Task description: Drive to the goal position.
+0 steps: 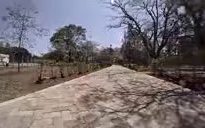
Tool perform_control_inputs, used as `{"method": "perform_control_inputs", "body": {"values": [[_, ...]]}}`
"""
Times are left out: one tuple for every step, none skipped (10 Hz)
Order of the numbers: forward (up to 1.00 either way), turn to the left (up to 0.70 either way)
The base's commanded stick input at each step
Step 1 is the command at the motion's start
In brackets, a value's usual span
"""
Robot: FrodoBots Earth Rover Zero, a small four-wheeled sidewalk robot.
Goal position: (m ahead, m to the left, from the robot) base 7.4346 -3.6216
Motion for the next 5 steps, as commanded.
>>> {"method": "perform_control_inputs", "body": {"values": [[1.0,0.0],[1.0,0.0],[1.0,0.0],[1.0,0.0],[1.0,0.0]]}}
